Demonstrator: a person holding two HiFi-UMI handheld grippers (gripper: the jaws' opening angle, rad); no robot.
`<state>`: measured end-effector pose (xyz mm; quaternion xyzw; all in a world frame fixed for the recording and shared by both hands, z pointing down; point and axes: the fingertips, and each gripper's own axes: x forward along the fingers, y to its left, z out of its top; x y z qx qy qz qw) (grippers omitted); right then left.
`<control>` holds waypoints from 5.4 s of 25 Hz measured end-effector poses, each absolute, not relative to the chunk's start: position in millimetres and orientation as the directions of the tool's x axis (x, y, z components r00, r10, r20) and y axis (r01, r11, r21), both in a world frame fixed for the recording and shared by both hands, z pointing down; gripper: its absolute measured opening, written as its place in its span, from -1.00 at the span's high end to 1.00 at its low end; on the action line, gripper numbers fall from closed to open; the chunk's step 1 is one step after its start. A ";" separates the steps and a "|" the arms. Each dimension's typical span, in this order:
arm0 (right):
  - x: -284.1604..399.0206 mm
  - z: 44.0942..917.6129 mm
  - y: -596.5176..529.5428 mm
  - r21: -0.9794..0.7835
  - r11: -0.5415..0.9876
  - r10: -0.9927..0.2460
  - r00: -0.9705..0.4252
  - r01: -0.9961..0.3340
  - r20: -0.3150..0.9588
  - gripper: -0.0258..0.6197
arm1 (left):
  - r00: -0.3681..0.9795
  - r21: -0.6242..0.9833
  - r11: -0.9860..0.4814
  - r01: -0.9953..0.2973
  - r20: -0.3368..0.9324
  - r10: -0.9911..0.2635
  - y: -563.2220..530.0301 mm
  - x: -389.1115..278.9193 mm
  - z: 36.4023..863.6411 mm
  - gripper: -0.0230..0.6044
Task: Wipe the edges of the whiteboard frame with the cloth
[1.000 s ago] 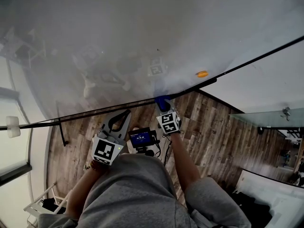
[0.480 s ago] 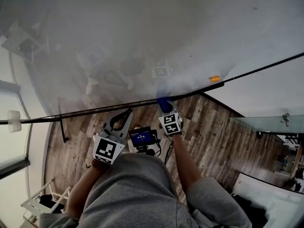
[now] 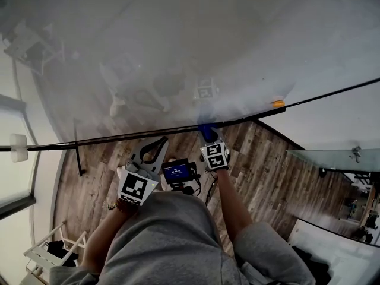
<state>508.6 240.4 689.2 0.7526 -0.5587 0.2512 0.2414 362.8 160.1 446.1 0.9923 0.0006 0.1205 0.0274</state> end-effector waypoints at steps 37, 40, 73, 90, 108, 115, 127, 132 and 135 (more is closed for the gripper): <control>469.4 695.7 213.3 0.066 -0.237 -0.702 0.218 -0.969 0.678 0.58 | 0.975 0.061 -0.997 -0.047 0.222 -0.032 123.3 323.6 441.6 0.88; 465.1 696.7 208.5 0.062 -0.239 -0.704 0.216 -0.969 0.676 0.58 | 0.975 0.057 -0.997 -0.049 0.221 -0.035 118.2 319.1 440.3 0.88; 429.6 695.6 179.9 0.031 -0.191 -0.698 0.158 -0.981 0.699 0.58 | 0.975 0.057 -0.992 -0.110 0.201 -0.097 82.1 292.4 433.0 0.88; 405.4 692.9 160.3 0.023 -0.169 -0.696 0.136 -0.985 0.705 0.58 | 0.974 0.065 -0.989 -0.133 0.192 -0.119 63.9 267.3 431.7 0.88; 388.0 691.9 143.5 0.013 -0.182 -0.706 0.140 -0.983 0.694 0.58 | 0.971 0.047 -0.991 -0.128 0.207 -0.115 43.7 247.7 431.9 0.88; 384.2 690.3 142.6 0.007 -0.170 -0.708 0.127 -0.985 0.695 0.58 | 0.971 0.045 -0.990 -0.136 0.207 -0.124 43.0 245.8 428.8 0.88; 372.5 691.6 130.1 0.001 -0.179 -0.719 0.131 -0.984 0.683 0.58 | 0.965 0.043 -0.988 -0.150 0.224 -0.137 32.9 226.8 435.7 0.88; 356.7 690.9 119.6 0.003 -0.172 -0.723 0.128 -0.985 0.679 0.58 | 0.963 0.041 -0.986 -0.161 0.224 -0.148 23.6 208.0 436.8 0.88; 348.7 690.8 111.9 0.001 -0.167 -0.726 0.124 -0.986 0.677 0.58 | 0.962 0.038 -0.985 -0.166 0.225 -0.154 17.1 200.1 437.7 0.88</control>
